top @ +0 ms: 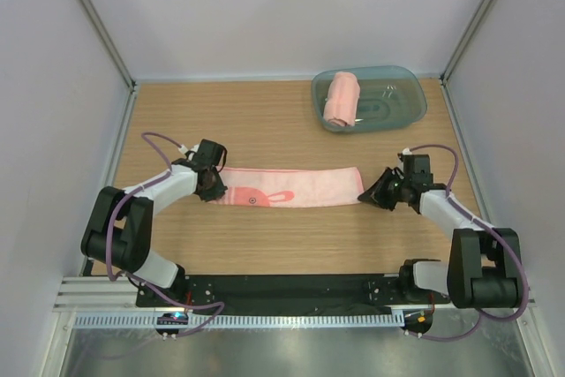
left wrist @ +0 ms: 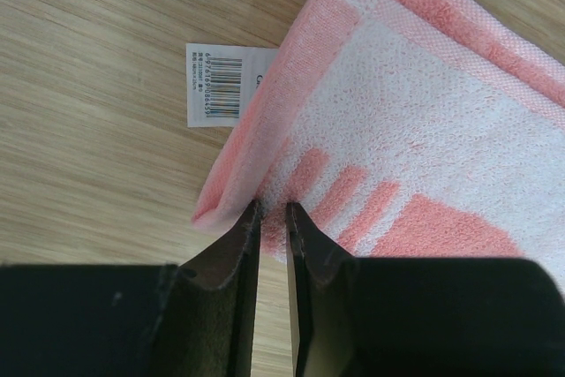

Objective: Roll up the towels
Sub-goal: Fold the towel

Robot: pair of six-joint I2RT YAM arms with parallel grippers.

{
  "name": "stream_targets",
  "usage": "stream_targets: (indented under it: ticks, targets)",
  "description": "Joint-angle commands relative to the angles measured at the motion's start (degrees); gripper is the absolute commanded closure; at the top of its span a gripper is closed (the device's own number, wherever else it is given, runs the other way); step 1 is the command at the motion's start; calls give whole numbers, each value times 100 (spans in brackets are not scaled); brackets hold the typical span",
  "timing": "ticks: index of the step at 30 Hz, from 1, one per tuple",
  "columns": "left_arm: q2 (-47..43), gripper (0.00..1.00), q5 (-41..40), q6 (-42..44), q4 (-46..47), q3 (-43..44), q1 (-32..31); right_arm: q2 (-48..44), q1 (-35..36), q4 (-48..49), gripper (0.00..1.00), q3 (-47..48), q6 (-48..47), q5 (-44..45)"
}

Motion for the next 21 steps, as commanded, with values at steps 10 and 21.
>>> stream_targets:
  ticks: [10, 21]
  targets:
    - [234, 83, 30, 101, -114, -168, 70, 744, -43, -617, 99, 196, -98, 937]
    - [217, 86, 56, 118, -88, -185, 70, -1891, -43, -1032, 99, -32, 341, 841]
